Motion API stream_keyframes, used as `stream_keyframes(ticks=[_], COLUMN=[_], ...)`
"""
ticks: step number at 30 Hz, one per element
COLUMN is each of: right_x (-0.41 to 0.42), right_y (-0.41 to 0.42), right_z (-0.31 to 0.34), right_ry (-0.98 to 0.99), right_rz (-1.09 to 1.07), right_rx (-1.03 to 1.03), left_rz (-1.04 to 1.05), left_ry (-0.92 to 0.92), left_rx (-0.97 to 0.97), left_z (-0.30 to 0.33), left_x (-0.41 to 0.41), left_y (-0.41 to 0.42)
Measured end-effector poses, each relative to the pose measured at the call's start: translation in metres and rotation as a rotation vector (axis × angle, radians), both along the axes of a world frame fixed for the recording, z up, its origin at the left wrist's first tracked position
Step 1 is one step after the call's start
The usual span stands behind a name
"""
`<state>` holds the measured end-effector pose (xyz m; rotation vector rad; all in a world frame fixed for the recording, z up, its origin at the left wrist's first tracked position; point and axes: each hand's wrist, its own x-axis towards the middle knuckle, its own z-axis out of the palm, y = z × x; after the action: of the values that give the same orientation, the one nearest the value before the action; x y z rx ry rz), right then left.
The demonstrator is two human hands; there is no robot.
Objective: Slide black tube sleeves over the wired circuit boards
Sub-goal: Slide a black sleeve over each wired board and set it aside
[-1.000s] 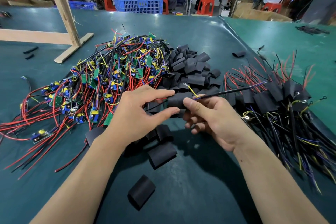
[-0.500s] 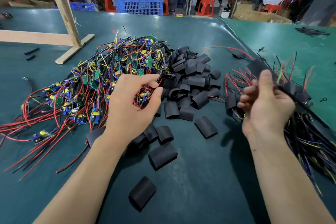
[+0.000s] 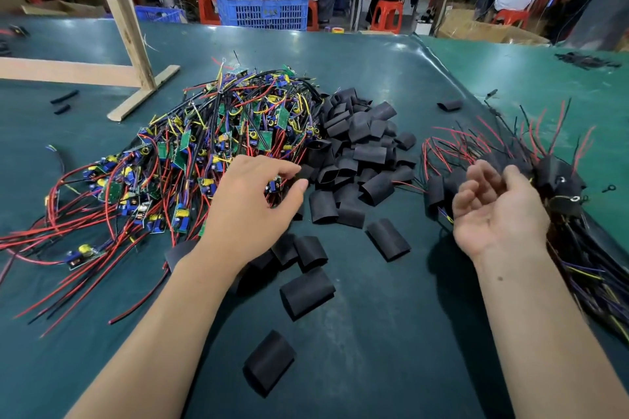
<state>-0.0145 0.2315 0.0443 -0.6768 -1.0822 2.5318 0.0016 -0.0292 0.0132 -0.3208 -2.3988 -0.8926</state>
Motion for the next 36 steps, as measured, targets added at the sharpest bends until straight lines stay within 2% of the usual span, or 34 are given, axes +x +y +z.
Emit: stream_keyframes(ticks=[4,7,10,14,19,21,25,29,32,36], right_x=[0.000,0.002,0.004,0.010,0.013,0.012,0.011,0.010,0.011,0.010], right_y=[-0.012,-0.022,-0.035,-0.054,-0.061,-0.059,-0.056,-0.054,-0.053,-0.053], right_z=[-0.001,-0.001,-0.005,-0.017,-0.028,-0.029,-0.030,-0.031,-0.033,-0.037], right_ry=[0.052,0.087,0.106,0.155,0.197,0.190,0.178,0.185,0.195,0.204], right_rz=[0.031,0.080,0.187,0.345,0.504,0.516,0.513,0.510,0.503,0.476], right_rx=[0.177,0.301,0.443,0.698,0.913,0.945,0.948,0.979,1.053,1.257], left_rz=[0.215,0.374,0.402,0.427,0.523,0.560,0.539,0.517,0.496,0.463], left_ry=[-0.091,-0.255,-0.350,-0.337,-0.266,-0.256,-0.357,-0.366,-0.298,-0.175], left_rx=[-0.142,-0.209,-0.241,-0.107,-0.067,-0.054,-0.138,-0.057,0.012,0.156], left_z=[-0.005,-0.010,-0.013,-0.012,-0.016,-0.016,-0.014,-0.011,-0.009,-0.003], left_x=[-0.006,-0.010,-0.014,-0.017,-0.018,-0.019,-0.021,-0.018,-0.017,-0.014], left_y=[-0.007,-0.013,-0.016,-0.018,-0.017,-0.020,-0.027,-0.025,-0.024,-0.021])
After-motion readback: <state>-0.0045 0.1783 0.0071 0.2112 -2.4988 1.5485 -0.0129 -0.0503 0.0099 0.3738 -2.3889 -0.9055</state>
